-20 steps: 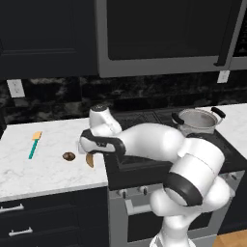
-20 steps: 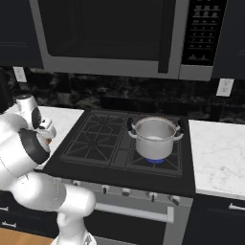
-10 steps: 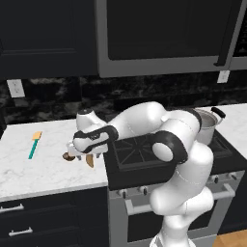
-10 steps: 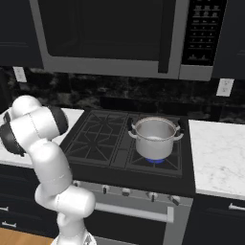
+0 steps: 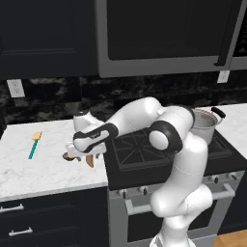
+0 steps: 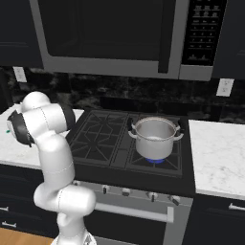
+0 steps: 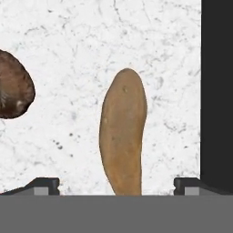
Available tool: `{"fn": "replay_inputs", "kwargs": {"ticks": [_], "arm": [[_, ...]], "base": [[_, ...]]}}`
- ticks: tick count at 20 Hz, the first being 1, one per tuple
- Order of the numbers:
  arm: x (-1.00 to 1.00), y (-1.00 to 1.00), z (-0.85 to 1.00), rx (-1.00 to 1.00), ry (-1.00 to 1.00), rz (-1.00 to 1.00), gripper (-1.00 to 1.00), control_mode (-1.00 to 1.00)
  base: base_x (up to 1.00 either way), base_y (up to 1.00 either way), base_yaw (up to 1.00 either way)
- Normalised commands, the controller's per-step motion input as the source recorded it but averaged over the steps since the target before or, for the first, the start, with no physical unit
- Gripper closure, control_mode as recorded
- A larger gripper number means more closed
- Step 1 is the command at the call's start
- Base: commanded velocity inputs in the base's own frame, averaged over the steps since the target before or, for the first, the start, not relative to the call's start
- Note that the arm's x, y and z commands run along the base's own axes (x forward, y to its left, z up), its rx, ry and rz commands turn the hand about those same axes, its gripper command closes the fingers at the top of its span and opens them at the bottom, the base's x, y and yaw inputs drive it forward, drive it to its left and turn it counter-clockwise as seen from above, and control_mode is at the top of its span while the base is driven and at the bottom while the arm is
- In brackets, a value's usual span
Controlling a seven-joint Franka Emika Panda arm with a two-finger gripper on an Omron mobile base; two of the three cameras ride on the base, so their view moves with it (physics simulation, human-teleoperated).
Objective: Put the mushroom and sweet potato in the pot. Retrieve the spatula and lightly stir the vegetables in the pot.
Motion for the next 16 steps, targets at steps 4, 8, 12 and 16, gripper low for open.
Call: {"fn": "replay_inputs", "kwargs": {"ticks": [4, 8, 12, 16], "arm": [[0.00, -0.18, -0.19, 0.00, 0.00, 0.00, -1.00, -1.00], [0.00, -0.10, -0.25, 0.00, 0.00, -0.01, -1.00, -1.00], [0.00, 0.00, -0.28, 0.00, 0.00, 0.00, -1.00, -1.00], [0.00, 0.04, -0.19, 0.00, 0.00, 0.00, -1.00, -1.00]], "base": [[0.00, 0.00, 0.00], [0.00, 0.00, 0.00], [0.00, 0.00, 0.00], [0.00, 0.00, 0.00]]}}
